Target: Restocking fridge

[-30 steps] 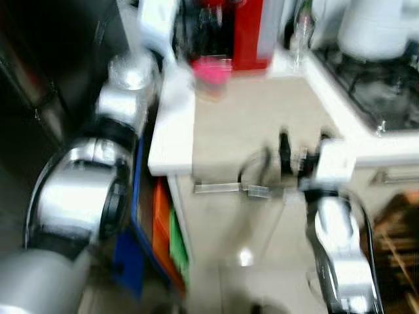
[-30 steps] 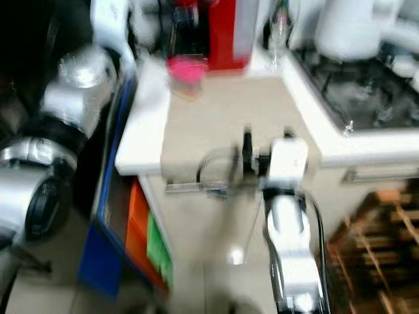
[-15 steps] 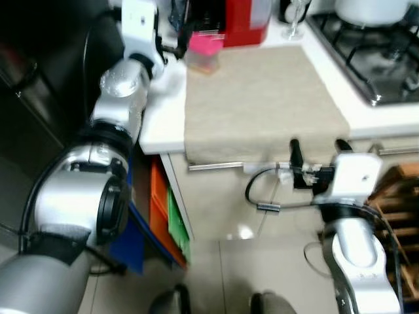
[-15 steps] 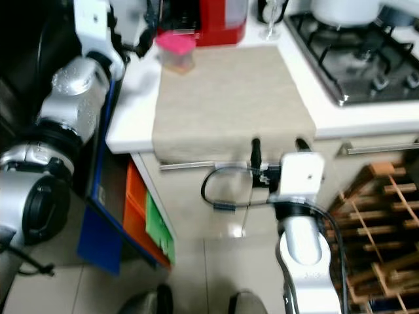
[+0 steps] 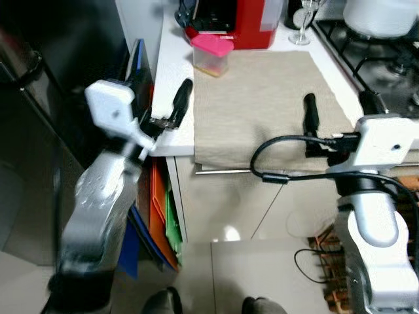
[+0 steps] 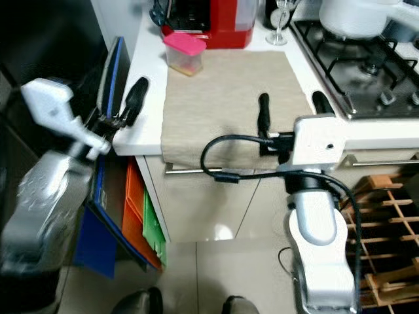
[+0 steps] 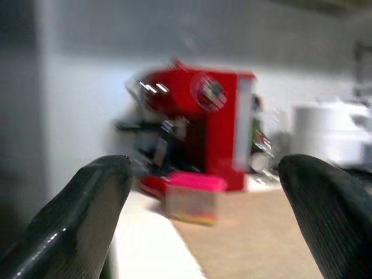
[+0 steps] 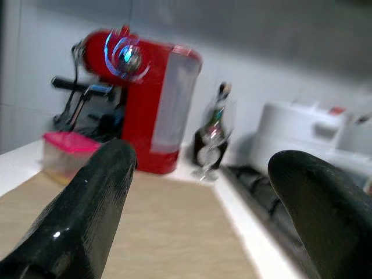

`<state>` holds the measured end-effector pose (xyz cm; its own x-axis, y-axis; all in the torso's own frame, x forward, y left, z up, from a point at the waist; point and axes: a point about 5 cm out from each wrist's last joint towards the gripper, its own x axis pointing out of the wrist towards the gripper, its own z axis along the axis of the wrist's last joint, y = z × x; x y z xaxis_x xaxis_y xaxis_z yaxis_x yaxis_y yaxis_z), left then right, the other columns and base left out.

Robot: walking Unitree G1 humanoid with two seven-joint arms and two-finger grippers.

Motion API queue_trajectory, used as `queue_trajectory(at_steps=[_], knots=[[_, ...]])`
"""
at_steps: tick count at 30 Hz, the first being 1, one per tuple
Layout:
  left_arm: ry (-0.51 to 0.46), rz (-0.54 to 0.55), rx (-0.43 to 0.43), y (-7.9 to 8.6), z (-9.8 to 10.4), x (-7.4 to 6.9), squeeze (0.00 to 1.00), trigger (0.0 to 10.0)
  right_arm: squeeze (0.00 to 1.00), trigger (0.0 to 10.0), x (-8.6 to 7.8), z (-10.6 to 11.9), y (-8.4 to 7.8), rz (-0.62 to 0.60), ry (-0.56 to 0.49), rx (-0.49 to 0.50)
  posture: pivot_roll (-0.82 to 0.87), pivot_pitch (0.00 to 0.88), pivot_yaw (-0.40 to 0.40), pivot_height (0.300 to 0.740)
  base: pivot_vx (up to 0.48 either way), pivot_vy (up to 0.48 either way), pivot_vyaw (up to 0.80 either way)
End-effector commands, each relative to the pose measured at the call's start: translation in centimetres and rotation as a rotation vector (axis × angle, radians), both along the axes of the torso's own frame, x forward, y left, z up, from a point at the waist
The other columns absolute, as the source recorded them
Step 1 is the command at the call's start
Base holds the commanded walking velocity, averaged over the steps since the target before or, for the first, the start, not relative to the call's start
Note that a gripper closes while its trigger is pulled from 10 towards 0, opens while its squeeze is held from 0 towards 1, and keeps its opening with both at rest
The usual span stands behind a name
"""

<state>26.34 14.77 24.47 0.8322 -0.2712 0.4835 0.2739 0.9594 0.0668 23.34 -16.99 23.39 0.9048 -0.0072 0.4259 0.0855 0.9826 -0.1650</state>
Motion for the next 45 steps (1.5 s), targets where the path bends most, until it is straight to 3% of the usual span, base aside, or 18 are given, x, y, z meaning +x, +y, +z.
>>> queue_trajectory(at_steps=[1, 4, 15, 34, 42, 45], knots=[[-0.032, 0.022, 0.026, 0.0, 0.7, -0.6, 0.0, 10.0, 0.0, 10.0, -0.4, 1.2, -0.2, 0.007, -0.046, -0.009, -0.04, 0.0, -0.023, 0.74, 0.0, 0.0, 0.0], [-0.087, 0.033, 0.062, -0.8, 2.0, -0.3, 0.0, 10.0, 0.0, 10.0, 0.2, 3.2, -0.1, 0.012, -0.154, -0.038, -0.05, 0.0, -0.026, 0.74, 0.0, 0.0, 0.0], [-0.189, -0.044, 0.027, -3.2, 4.7, 1.1, 0.0, 10.0, 0.0, 10.0, 2.1, 3.7, 0.9, 0.042, -0.209, -0.02, -0.07, 0.0, 0.012, 0.74, 0.326, 0.0, 0.0], [-0.207, -0.138, 0.101, -5.1, 5.0, 2.0, 0.0, 10.0, 0.0, 10.0, 3.2, 3.3, 1.1, 0.048, -0.214, -0.033, -0.07, 0.0, 0.013, 0.74, 0.459, 0.0, 0.0], [-0.121, -0.144, 0.12, -5.8, 4.1, 3.1, 0.0, 10.0, 0.0, 10.0, 3.5, 2.9, 1.1, 0.046, -0.199, -0.026, -0.07, 0.0, 0.021, 0.74, 0.31, 0.0, 0.0], [-0.1, -0.158, 0.089, -5.5, 4.0, 3.4, 0.0, 10.0, 0.0, 10.0, 4.1, 2.8, 1.0, 0.052, -0.182, -0.01, -0.07, 0.0, 0.021, 0.74, 0.0, 0.0, 0.0]])
